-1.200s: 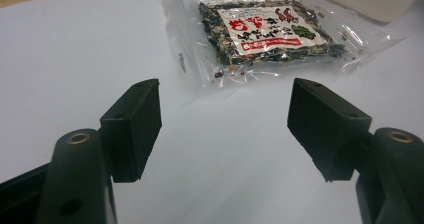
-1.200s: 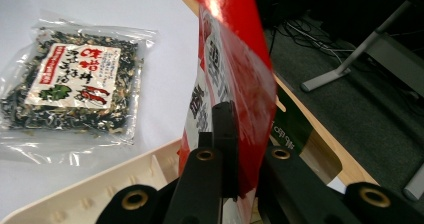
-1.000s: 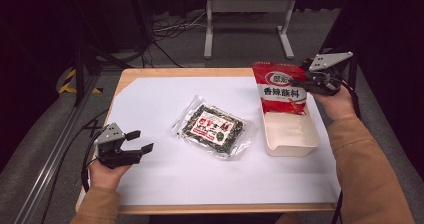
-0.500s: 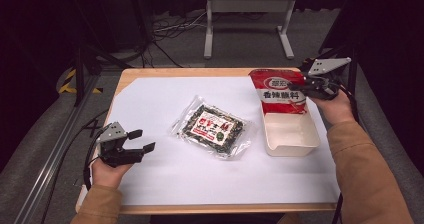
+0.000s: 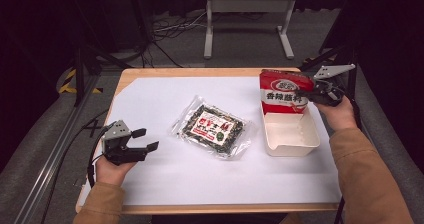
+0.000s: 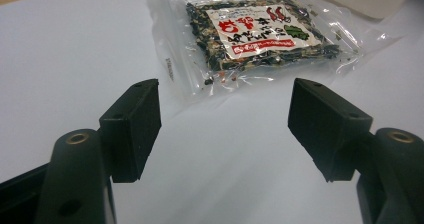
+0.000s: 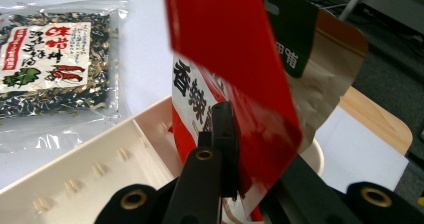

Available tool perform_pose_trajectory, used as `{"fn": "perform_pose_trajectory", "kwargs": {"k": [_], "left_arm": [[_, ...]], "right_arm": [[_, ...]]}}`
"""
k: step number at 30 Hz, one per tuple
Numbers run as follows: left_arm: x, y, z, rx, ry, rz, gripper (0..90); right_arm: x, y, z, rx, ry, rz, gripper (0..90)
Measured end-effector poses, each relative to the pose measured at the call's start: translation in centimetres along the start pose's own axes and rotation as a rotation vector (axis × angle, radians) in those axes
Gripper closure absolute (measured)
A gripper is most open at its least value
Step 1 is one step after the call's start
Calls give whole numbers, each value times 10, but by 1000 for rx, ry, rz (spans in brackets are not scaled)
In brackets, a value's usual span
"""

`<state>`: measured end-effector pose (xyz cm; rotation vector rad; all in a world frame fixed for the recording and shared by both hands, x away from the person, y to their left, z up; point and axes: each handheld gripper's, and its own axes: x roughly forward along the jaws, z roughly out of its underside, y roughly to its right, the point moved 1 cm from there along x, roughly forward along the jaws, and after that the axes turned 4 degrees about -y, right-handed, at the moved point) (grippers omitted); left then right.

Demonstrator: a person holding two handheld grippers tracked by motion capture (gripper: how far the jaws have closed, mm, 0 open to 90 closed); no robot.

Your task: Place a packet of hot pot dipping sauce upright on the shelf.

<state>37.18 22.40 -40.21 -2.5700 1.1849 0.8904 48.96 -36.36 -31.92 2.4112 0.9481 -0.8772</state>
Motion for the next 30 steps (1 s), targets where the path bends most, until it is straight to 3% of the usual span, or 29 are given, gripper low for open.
{"fn": "perform_pose_trajectory", "kwargs": {"k": [5,9,11,14,19,22,26,30], "left_arm": [[1,0,-1,0,1,4,290],[3,0,-1,-4,7,10,264],[6,-1,-1,1,3,31,230],[11,0,0,29,-1,27,200],[19,2,-1,50,-28,37,221],[22,3,-2,34,-50,29,189],[24,1,-5,20,-51,10,129],[23,-1,-9,0,-37,22,88]], "right_arm": [[3,2,6,32,-1,6,887],[5,5,12,68,10,-18,886],[5,5,11,69,8,-13,884],[4,4,10,66,8,-9,868],[1,5,10,122,28,-9,641],[-2,5,11,151,45,20,515],[-11,2,10,153,83,31,405],[-21,-4,9,143,107,63,303]]}}
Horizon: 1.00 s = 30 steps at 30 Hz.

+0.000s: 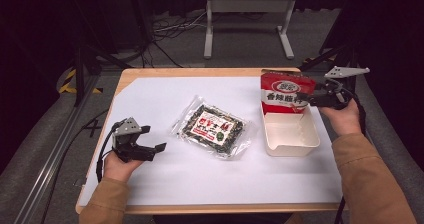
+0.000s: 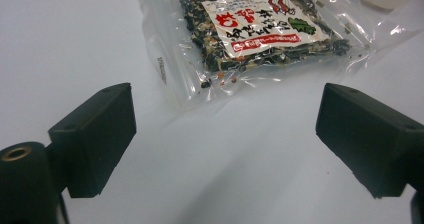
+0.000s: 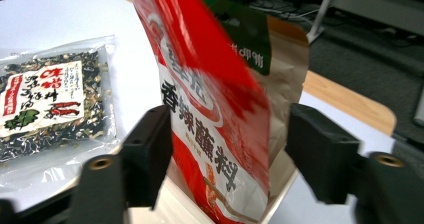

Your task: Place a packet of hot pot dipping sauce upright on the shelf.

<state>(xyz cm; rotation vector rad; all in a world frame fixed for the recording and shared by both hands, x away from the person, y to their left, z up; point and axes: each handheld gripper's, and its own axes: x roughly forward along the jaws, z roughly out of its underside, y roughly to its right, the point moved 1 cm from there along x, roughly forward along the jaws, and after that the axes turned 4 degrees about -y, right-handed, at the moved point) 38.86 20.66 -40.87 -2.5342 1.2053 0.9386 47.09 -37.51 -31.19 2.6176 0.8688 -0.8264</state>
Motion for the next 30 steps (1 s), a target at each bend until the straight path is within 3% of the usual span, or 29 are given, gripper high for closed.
{"fn": "perform_pose_trajectory", "kwargs": {"k": [6,11,14,17,23,30], "left_arm": [[1,1,-7,3,16,-16,16],[-1,0,-12,12,40,-16,0],[-1,0,-14,26,48,-8,0],[0,1,-15,28,52,8,4],[0,6,-17,47,65,87,43],[-1,11,-21,73,34,77,92]], "right_arm": [[-16,-7,0,-4,51,33,91],[-32,-16,1,-11,78,65,0],[-43,-24,4,-9,79,21,0],[-52,-36,7,-42,75,14,0],[-68,-64,12,-85,94,-24,0],[-73,-88,19,-103,70,-62,0]]}}
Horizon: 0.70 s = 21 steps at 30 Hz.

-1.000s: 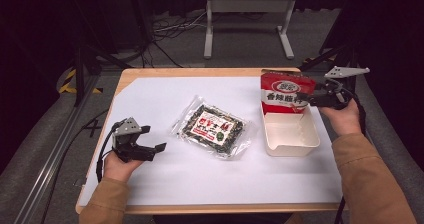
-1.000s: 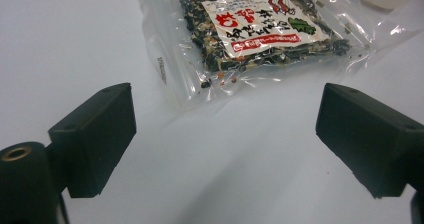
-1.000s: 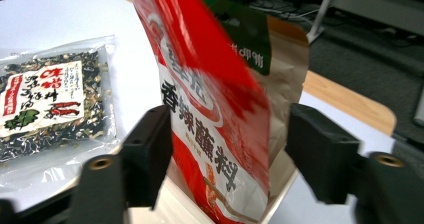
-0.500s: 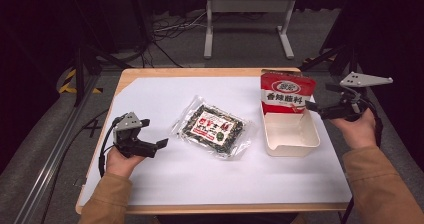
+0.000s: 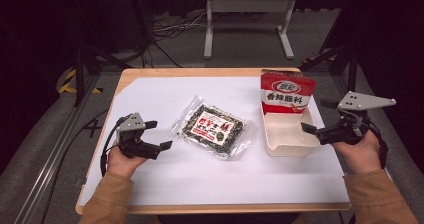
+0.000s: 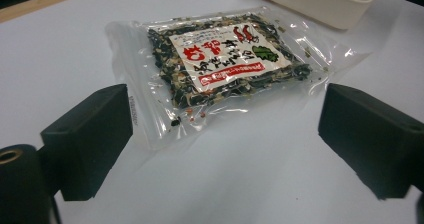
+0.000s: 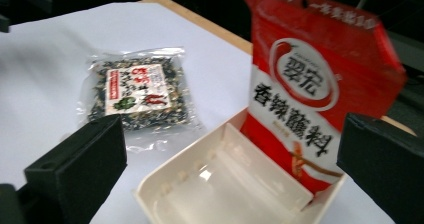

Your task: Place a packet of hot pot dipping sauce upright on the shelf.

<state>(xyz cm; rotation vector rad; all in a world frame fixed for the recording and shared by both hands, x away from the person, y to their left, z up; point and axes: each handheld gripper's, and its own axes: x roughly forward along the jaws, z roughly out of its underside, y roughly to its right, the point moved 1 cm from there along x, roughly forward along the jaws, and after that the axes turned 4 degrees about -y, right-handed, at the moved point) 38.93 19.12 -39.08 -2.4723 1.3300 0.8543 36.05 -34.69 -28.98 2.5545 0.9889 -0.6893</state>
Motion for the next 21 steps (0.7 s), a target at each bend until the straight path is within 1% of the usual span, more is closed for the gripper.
{"fn": "perform_pose_trajectory", "kwargs": {"k": [1,2,3,4,5,6,8,9,10,11,12,13,14,16,18,20,21], "left_arm": [[-1,0,-1,-3,-7,-4,105],[-1,0,-1,-1,-4,-9,107],[-2,0,-2,-2,-4,-6,107],[-3,0,-2,-1,-2,-15,108],[-3,0,-2,-5,1,-19,107],[-4,0,-2,-8,0,-21,107],[-5,-1,-2,-16,6,-27,107],[-5,-1,-2,-17,2,-28,104],[-5,-3,-2,-22,-14,-42,110],[-4,-4,-2,-53,-37,-39,115],[-3,-6,-1,-73,-48,-44,110],[-3,-6,-1,-73,-48,-44,108],[-4,-7,0,-81,-45,-52,108],[-5,-9,1,-84,-37,-52,106],[-5,-10,1,-88,-28,-58,106],[-4,-11,0,-86,-30,-75,89],[-4,-11,0,-98,-31,-69,85]], "right_arm": [[0,-3,1,0,-5,-4,0],[0,-7,2,2,-12,-7,0],[0,-11,3,1,-12,-11,0],[0,-15,4,-1,-7,-15,2],[3,-22,5,6,-17,-40,5],[3,-22,5,6,-17,-40,5],[7,-29,7,-2,-15,-50,5],[9,-32,7,-9,-8,-53,5],[11,-34,8,-7,-3,-59,5],[13,-35,9,-4,-1,-64,7],[15,-38,9,-9,-5,-60,11],[15,-38,9,-9,-5,-60,11],[17,-40,9,-12,-10,-66,12],[20,-43,11,-16,18,-81,12],[21,-44,11,-19,18,-83,6],[23,-47,13,-30,24,-70,0],[24,-48,14,-30,29,-76,0]]}}
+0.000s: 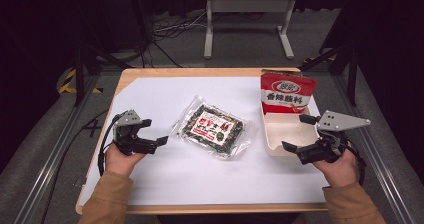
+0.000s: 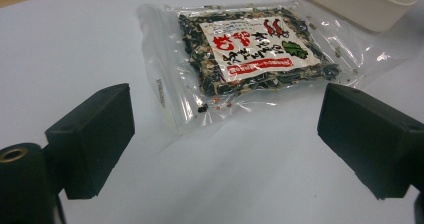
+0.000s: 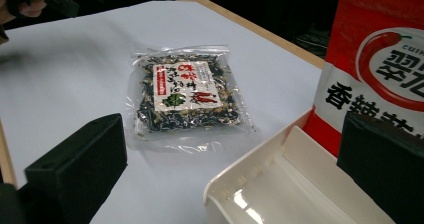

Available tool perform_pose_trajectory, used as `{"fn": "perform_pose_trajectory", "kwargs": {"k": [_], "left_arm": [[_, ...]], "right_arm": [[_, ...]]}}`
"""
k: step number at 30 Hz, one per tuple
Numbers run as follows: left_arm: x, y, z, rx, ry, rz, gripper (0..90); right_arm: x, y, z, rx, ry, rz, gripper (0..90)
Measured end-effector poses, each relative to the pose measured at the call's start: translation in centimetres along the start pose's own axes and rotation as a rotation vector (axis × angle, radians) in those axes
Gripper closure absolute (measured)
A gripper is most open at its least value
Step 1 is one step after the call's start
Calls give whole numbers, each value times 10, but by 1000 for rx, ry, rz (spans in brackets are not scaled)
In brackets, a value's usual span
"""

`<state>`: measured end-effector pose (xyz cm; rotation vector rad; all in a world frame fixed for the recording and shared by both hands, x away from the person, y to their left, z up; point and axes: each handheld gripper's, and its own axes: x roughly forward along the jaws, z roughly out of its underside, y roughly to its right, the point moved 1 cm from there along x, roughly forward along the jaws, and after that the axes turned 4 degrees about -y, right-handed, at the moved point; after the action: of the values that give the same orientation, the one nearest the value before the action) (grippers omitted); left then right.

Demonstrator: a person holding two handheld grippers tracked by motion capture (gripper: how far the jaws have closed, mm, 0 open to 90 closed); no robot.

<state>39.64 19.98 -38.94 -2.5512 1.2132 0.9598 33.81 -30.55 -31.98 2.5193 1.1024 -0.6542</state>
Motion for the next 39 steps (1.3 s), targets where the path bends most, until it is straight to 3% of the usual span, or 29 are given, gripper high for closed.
{"fn": "perform_pose_trajectory", "kwargs": {"k": [3,5,6,10,15,20,24,27,29,32,36,39], "left_arm": [[4,-2,-3,-7,-5,18,67],[7,-3,-4,-13,-13,30,53],[8,-2,-5,-26,-15,28,46],[9,-2,-9,-7,7,16,46],[12,-1,-16,-9,36,-5,65],[17,-3,-21,-23,63,-16,84],[25,-9,-22,-33,55,-28,73],[32,-14,-21,-46,41,-39,69],[34,-14,-21,-52,29,-42,62],[45,-18,-18,-54,-15,-71,38],[54,-22,-16,-69,-52,-80,33],[62,-25,-15,-99,-66,-87,40]], "right_arm": [[3,-4,3,-2,35,1,0],[4,-5,4,6,45,-24,0],[5,-5,5,12,53,-41,0],[9,-7,8,36,60,-80,0],[13,-12,12,42,62,-61,0],[15,-12,16,68,89,-82,0],[15,-14,17,63,124,-119,0],[18,-20,17,22,109,-107,0],[21,-25,16,27,75,-64,0],[28,-34,13,-1,11,-29,0],[30,-48,12,-70,1,42,0],[32,-52,11,-95,-11,33,29]]}}
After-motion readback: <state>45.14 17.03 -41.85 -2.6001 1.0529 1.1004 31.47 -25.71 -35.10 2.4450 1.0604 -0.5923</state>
